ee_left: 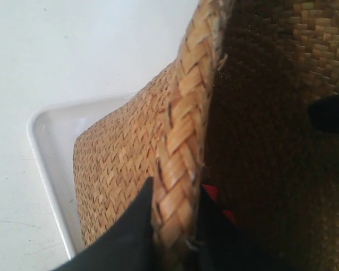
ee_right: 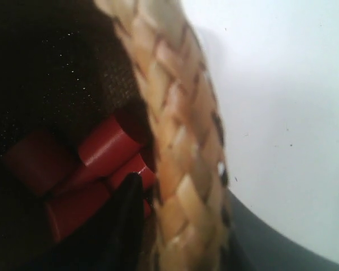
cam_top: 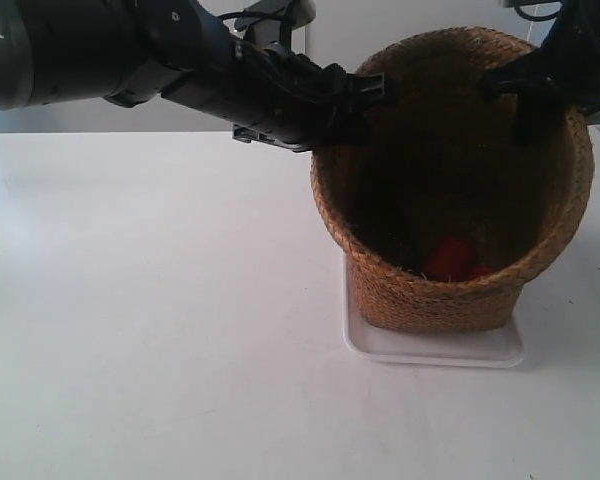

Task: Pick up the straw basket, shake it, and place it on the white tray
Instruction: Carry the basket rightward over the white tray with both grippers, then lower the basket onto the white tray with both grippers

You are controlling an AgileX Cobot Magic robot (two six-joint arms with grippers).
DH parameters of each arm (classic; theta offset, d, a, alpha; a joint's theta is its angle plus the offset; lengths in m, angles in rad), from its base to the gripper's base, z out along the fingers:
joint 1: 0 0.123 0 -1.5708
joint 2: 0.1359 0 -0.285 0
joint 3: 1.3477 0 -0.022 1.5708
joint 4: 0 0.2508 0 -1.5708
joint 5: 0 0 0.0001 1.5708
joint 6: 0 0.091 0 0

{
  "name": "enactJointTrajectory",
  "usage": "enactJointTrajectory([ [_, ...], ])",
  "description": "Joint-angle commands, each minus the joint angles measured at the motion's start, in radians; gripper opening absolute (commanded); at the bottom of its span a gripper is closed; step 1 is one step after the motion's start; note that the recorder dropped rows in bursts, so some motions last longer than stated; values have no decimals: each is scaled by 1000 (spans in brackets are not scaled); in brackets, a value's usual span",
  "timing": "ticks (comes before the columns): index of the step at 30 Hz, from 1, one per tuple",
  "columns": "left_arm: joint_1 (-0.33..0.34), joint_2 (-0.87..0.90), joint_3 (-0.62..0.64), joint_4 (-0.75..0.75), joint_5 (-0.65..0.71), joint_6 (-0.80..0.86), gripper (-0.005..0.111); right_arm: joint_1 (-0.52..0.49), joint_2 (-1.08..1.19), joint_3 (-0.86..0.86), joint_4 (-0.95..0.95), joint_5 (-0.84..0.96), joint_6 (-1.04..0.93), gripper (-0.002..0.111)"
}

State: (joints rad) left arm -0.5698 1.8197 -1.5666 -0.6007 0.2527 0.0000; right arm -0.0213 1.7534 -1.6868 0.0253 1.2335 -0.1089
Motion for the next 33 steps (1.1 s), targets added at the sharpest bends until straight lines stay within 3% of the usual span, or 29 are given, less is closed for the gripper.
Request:
enactJointTrajectory([
  [1,-22,-11,-16,-58,16,0,0,0,7,1,41,-52,1,0],
  [6,-22,-11,-16,-58,18,0,0,0,7,1,41,-60,1,1],
  [9,-22,-11,-16,-58,25,0,2,0,7,1,43,-68,1,8],
  [12,-22,-11,-16,-47,25,0,13,0,7,1,46,-70,1,22],
  [15,-22,-11,-16,-40,25,0,31,0,7,1,46,-70,1,36],
  [19,-22,-11,-16,-36,12,0,51,0,7,1,48,-70,1,47],
  [26,-22,-11,-16,-34,-17,0,63,0,5,1,48,-83,1,61],
  [33,-20,-15,-16,-31,-51,8,70,0,-3,1,48,-102,8,62],
])
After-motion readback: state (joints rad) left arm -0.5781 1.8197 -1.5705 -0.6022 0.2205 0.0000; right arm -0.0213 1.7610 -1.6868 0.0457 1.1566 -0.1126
